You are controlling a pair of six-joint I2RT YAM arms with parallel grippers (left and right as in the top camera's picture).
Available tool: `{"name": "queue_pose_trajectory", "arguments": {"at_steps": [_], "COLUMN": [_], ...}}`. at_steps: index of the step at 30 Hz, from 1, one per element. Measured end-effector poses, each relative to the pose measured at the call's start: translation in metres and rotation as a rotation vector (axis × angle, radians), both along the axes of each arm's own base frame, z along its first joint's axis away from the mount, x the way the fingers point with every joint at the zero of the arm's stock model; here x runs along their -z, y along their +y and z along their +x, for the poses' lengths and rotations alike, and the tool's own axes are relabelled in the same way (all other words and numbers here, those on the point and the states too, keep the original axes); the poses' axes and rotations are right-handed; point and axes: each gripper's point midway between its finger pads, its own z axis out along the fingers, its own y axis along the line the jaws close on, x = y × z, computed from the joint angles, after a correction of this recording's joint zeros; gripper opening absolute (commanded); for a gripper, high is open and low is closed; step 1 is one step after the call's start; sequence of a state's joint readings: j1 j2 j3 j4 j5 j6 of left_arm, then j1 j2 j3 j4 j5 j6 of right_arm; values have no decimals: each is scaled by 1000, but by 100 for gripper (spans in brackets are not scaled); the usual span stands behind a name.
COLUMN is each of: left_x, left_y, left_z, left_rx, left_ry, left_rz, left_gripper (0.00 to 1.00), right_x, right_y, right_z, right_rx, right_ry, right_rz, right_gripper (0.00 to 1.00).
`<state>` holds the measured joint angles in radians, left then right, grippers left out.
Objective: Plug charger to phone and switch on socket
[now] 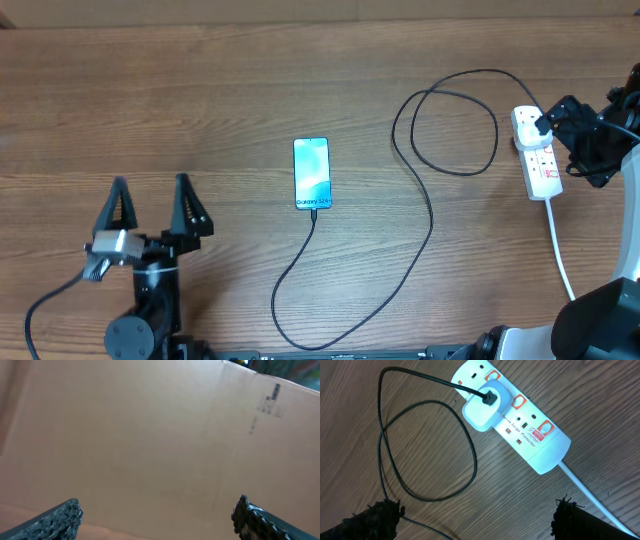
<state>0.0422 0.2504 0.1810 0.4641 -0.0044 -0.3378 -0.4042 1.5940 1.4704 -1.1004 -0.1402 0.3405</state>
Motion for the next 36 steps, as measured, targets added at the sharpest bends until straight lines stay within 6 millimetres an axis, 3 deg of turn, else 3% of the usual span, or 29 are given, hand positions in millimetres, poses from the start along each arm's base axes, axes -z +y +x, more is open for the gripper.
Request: {"name": "queue_pose_trajectory", "arguments": {"at_steps": [4, 9, 19, 28, 36], "left_x": [15, 75, 157, 160, 160], "left_y": [8, 11, 14, 7, 6], "left_z": [-10, 0, 6, 6, 6], "left_rx": [-33, -29, -52, -43, -45], "left_ry": [-27, 123, 456, 482, 483], "left_rz": [-3, -57, -79, 133, 165], "left_gripper": [100, 100, 100, 100, 100], "right_x": [0, 0, 0, 0, 0], "right_y": [0, 0, 0, 0, 0], "right_z": [0, 0, 0, 0, 0], "right_rx": [-1, -1, 0, -1, -1], "right_ry": [0, 0, 0, 1, 0], "right_rz": [0, 0, 0, 1, 1], "right_gripper": [100, 100, 100, 100, 100]}}
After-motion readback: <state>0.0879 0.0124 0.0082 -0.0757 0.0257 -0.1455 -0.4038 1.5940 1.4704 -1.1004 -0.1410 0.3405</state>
